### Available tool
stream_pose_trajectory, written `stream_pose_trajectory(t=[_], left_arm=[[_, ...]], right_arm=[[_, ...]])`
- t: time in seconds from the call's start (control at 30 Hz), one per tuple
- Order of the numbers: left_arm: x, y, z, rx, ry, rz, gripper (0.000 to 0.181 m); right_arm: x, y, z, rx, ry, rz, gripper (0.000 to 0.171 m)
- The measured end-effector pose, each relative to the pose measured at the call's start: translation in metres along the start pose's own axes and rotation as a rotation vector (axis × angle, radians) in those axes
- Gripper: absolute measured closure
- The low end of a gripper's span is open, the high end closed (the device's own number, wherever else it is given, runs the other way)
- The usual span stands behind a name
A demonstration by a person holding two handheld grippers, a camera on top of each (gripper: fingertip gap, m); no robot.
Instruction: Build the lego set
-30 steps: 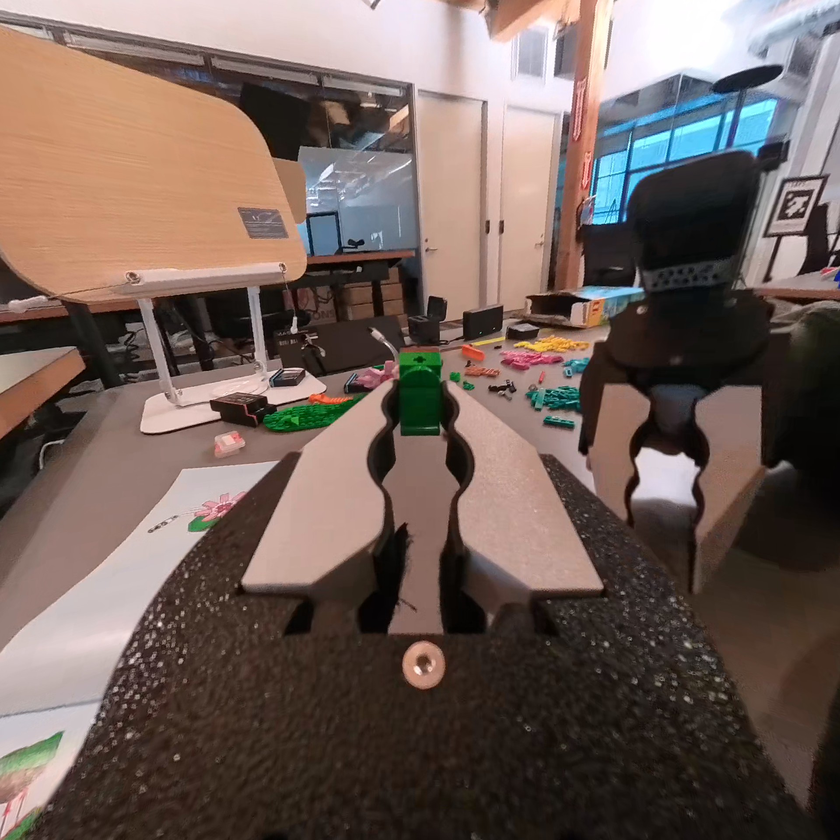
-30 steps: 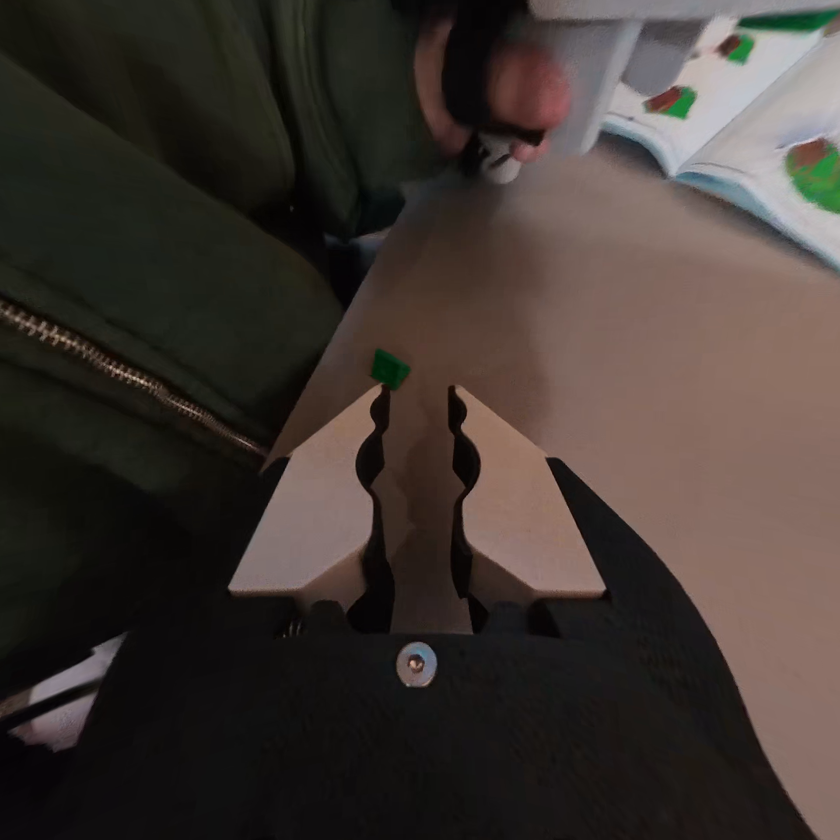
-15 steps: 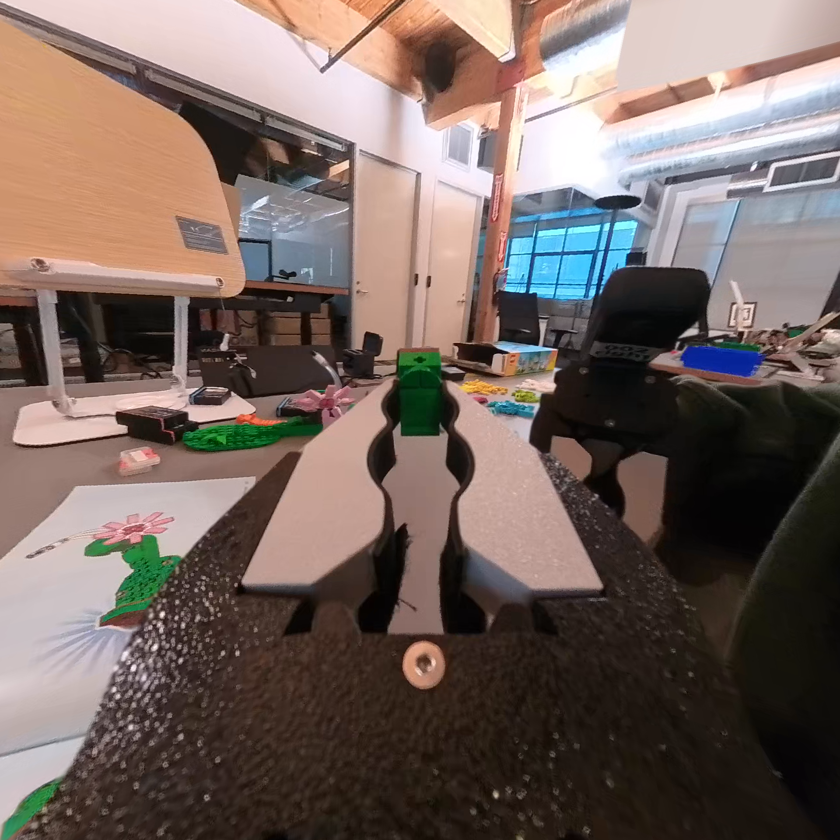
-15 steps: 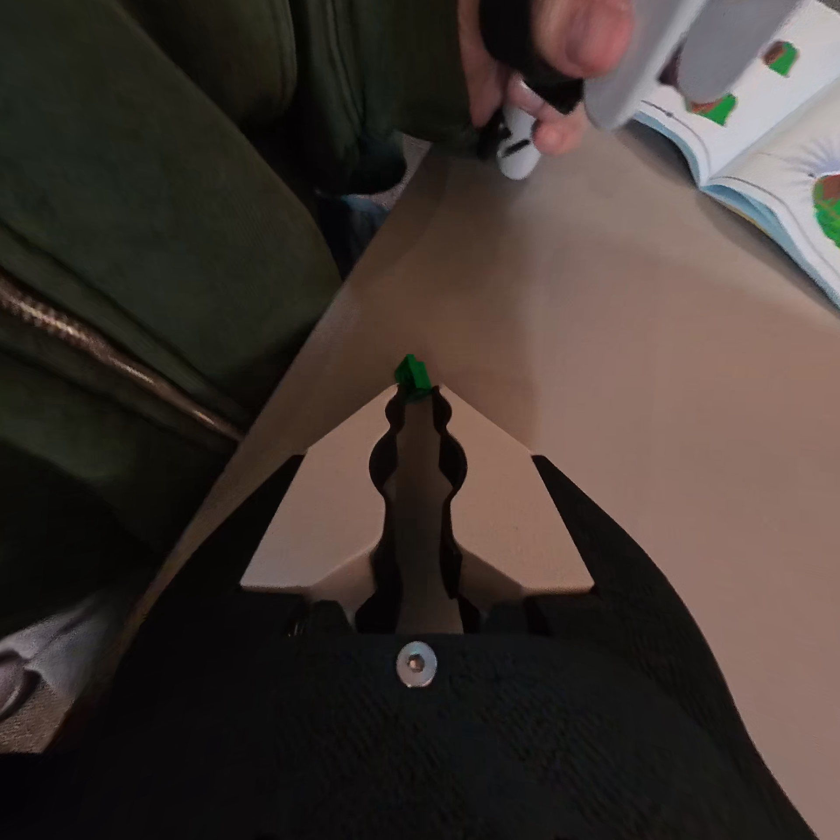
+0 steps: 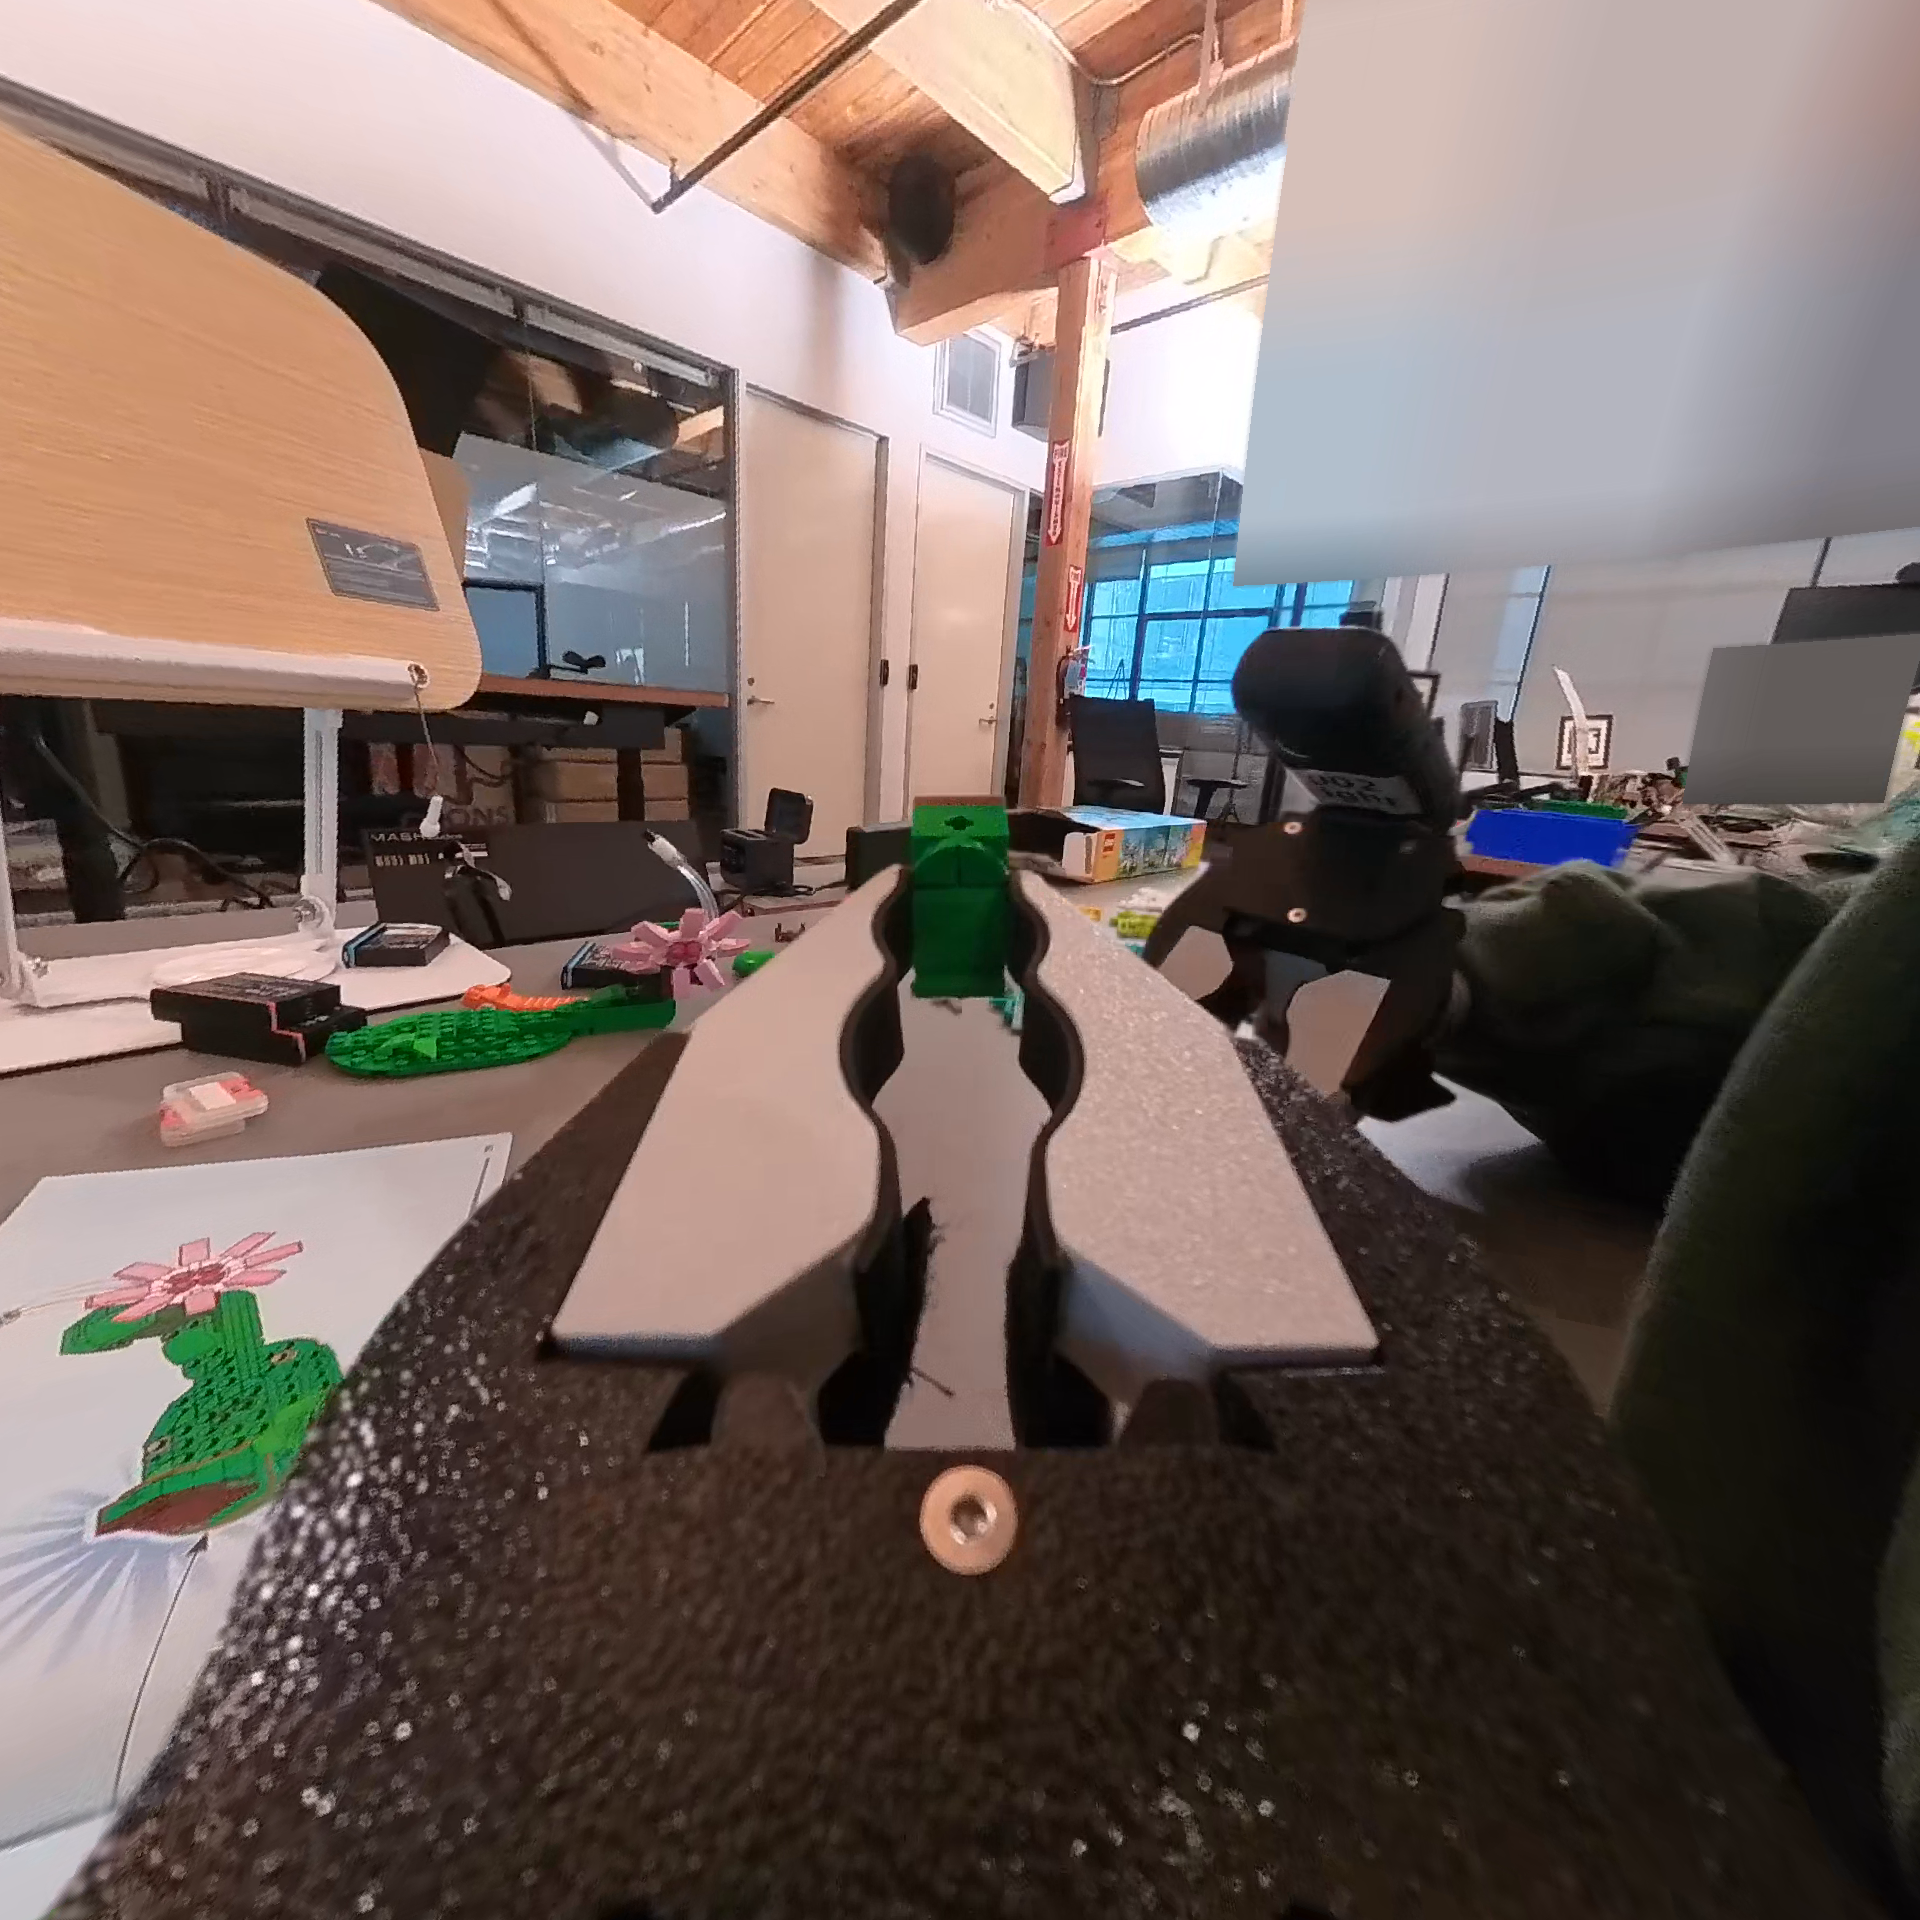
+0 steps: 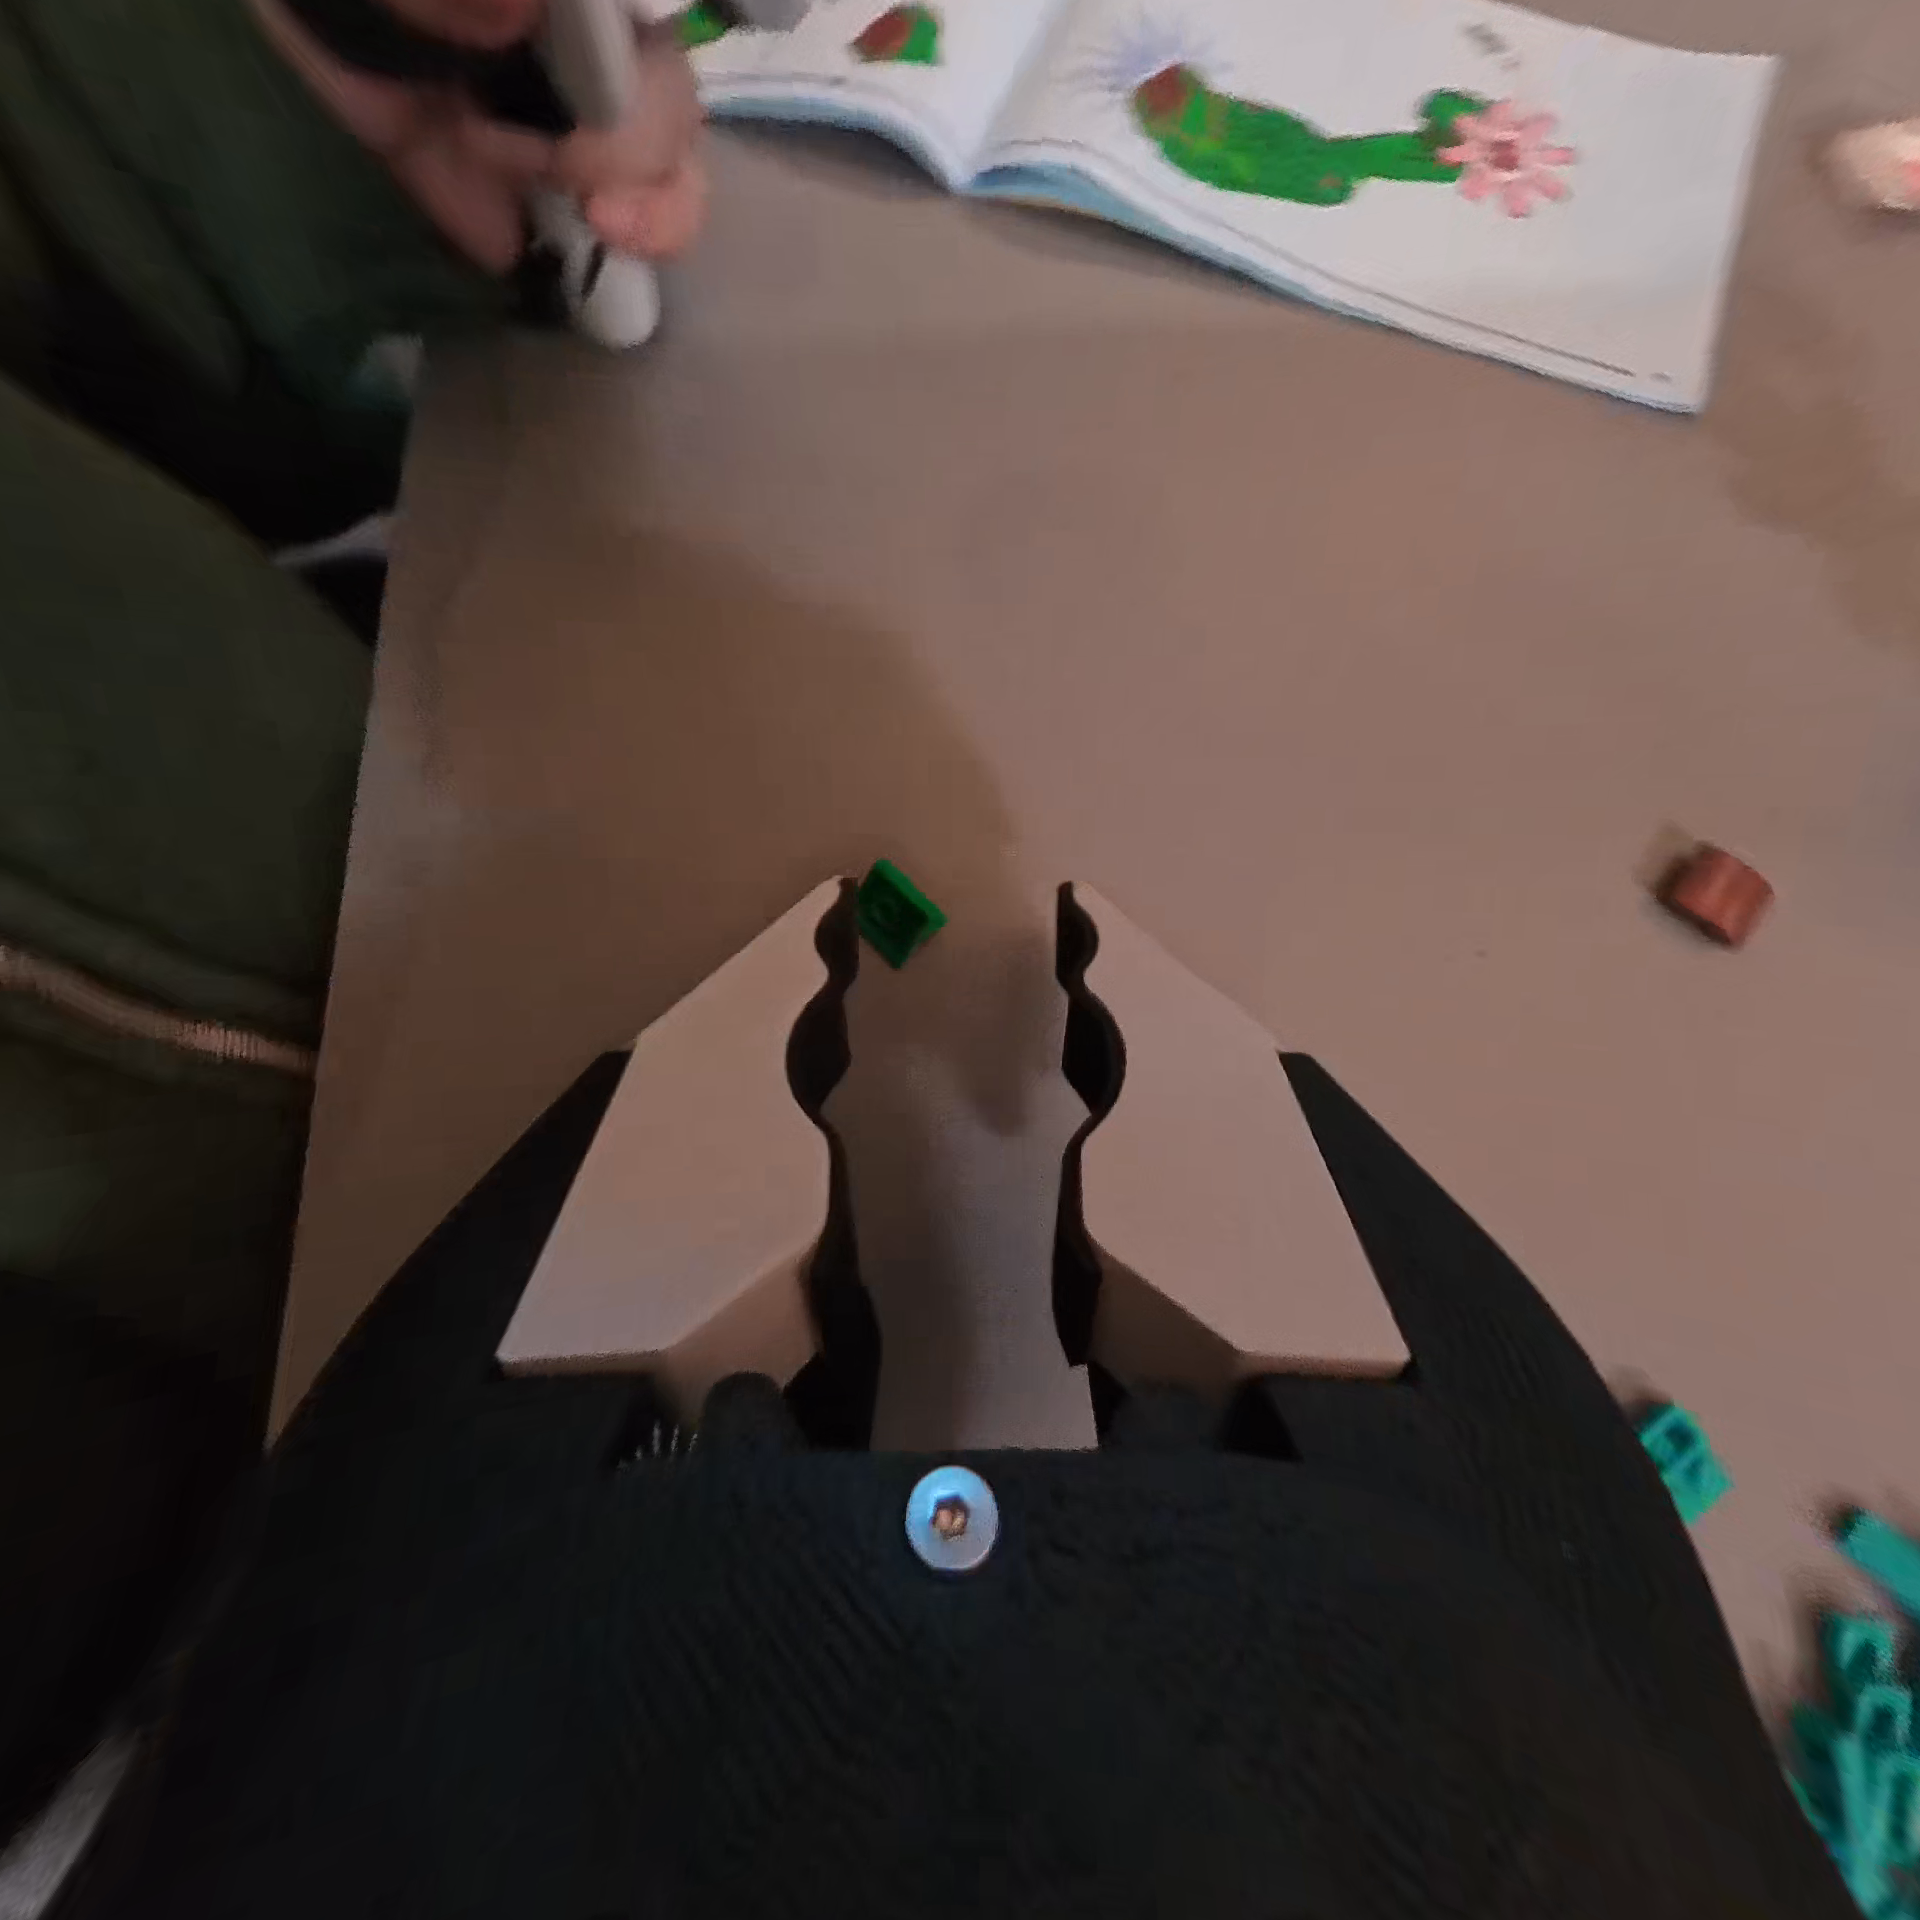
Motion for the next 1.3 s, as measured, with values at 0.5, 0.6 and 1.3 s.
stream_pose_trajectory(t=[0.5, 0.6, 1.3], left_arm=[[0.004, 0.002, -0.002, 0.049, -0.025, 0.045, 0.167], [0.004, 0.002, -0.002, 0.051, -0.021, 0.048, 0.167], [-0.007, -0.040, -0.024, 0.305, 0.214, 0.205, 0.167]], right_arm=[[-0.014, -0.001, 0.014, 0.040, -0.210, 0.182, 0.144], [-0.016, -0.004, 0.014, 0.046, -0.196, 0.138, 0.147], [0.025, 0.076, -0.072, 0.370, 0.059, -0.375, 0.157]])
Point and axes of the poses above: each gripper's, where its closed fingertips meet, y back along the fingers, z out of its underside, x = y × z across the jaws, the point moved 8 cm from there along y, back along the fingers, and after that the axes turned 13 degrees about -y, right-handed, at the moved point
